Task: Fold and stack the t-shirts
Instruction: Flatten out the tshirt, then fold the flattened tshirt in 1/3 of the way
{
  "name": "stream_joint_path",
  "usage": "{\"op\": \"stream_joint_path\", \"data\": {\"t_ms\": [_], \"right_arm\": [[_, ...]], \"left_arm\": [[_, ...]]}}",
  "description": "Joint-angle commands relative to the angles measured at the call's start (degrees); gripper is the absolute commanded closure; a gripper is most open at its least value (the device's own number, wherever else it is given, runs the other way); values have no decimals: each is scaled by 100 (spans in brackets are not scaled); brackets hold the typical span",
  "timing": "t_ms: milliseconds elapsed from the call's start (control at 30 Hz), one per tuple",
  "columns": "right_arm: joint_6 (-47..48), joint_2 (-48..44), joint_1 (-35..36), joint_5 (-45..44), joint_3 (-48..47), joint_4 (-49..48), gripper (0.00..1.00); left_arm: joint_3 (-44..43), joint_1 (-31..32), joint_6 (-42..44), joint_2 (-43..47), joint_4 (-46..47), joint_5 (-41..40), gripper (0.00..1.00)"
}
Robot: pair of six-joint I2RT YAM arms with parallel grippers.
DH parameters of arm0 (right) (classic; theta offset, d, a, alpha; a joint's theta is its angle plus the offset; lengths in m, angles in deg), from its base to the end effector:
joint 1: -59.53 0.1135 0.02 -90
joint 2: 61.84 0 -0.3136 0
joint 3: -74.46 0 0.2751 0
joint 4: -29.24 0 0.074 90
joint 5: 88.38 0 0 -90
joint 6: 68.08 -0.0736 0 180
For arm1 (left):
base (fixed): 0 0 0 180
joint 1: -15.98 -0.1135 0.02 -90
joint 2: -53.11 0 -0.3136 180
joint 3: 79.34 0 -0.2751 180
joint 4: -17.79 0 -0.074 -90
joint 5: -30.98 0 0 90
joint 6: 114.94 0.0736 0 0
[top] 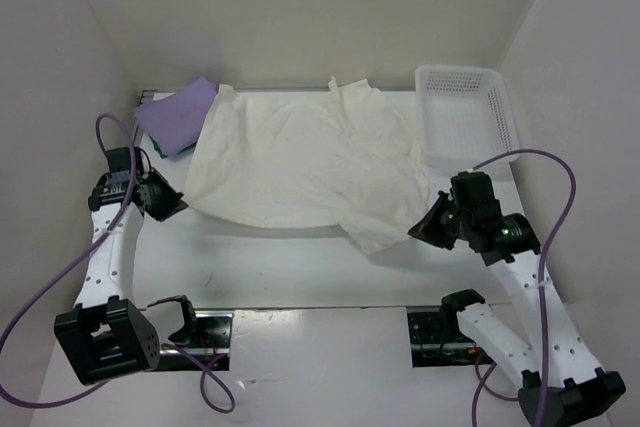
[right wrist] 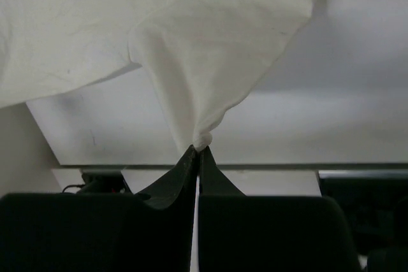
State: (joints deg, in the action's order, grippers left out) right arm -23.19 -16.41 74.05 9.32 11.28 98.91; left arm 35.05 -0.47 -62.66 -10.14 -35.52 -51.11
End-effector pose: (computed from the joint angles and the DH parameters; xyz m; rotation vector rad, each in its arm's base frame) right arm 0.1452 0.0478 0.3051 0.6196 2.4916 0.5903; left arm 0.2391 0.0600 0.2908 -1.0735 2.2326 -0.3304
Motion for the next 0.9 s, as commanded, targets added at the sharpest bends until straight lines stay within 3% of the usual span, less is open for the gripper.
{"op": "stream_joint_path", "data": {"t_ms": [0, 133, 267, 400, 500, 867], "right_arm": [[-262, -219, 7, 363, -459, 1188, 100], [-210, -167, 7, 57, -873, 1482, 100], [-96, 369, 7, 3, -796, 597, 100], [-34, 1324, 7, -285, -637, -643, 100], [150, 1976, 7, -611, -1082, -1205, 100], [546, 4656, -248, -1166, -2824, -2051, 100]], "left_arm": [[-385, 107, 238, 85, -824, -194, 100], [-745, 159, 238, -65, -956, -61, 100], [-948, 159, 133, -293, -721, -8, 100], [-1149, 159, 1, -706, 9, -78, 100], [-1203, 159, -200, -1119, 659, -42, 100], [-1563, 388, -465, -2656, 1662, -219, 100]]}}
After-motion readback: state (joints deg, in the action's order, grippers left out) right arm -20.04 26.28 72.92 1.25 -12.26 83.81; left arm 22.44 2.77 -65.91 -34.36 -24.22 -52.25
